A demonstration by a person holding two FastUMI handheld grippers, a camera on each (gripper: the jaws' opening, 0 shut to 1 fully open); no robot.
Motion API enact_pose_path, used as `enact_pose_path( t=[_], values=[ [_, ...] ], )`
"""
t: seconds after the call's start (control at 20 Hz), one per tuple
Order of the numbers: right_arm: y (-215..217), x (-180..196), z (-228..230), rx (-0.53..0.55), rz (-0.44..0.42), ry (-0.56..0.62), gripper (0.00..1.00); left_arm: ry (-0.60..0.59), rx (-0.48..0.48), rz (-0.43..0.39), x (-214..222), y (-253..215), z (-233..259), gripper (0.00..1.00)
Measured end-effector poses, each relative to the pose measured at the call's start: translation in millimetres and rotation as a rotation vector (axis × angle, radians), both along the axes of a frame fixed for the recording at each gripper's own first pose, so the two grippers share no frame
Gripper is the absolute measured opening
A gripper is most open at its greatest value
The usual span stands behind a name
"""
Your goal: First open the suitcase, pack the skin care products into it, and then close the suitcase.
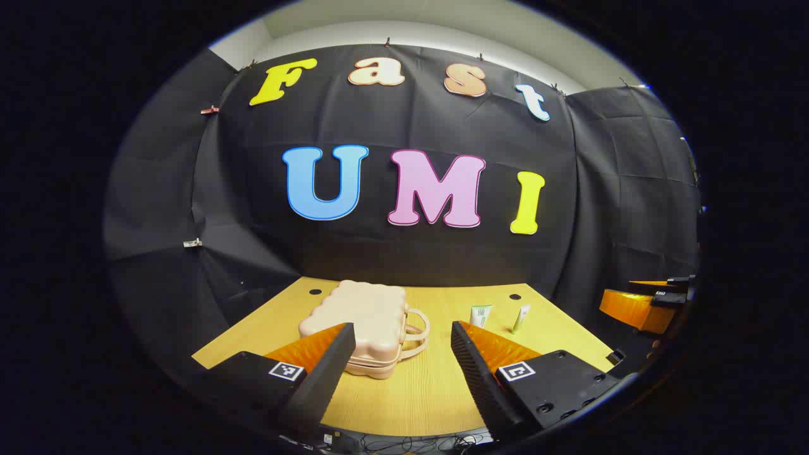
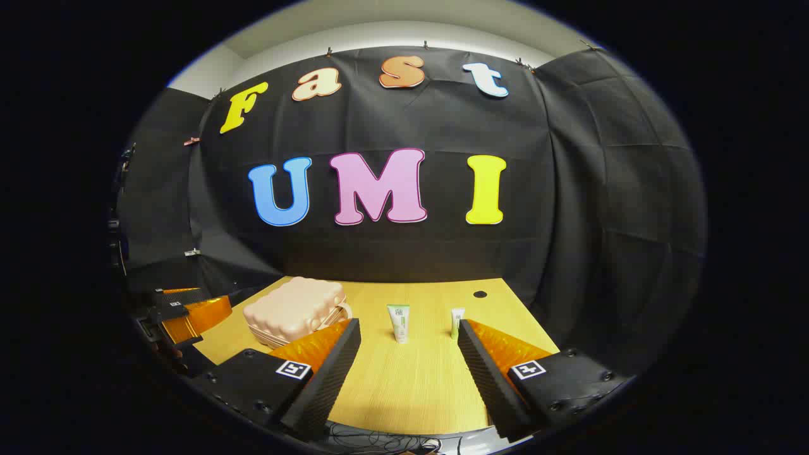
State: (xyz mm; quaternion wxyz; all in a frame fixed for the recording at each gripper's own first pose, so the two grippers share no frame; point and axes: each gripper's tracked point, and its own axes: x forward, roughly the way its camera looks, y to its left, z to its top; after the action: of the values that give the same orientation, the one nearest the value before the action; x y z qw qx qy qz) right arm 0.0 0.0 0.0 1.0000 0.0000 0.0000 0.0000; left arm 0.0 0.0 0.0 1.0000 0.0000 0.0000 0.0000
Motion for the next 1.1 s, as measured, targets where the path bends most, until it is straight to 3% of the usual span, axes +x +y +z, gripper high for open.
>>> enact_pose_path(
  t=[0.3,0.75,1.1],
  values=[
    [0,55,3,-0.004,0.051,0.031,0.98,0.053,-0.015,0.033,46,-9,-2,0.96],
    [-30,151,9,0.027,0.07,0.044,0.98,0.132,0.01,-0.003,139,-46,-6,0.96],
    [-66,203,-4,0.056,0.061,0.097,0.98,0.269,0.027,-0.042,239,-82,-56,0.96]
  ],
)
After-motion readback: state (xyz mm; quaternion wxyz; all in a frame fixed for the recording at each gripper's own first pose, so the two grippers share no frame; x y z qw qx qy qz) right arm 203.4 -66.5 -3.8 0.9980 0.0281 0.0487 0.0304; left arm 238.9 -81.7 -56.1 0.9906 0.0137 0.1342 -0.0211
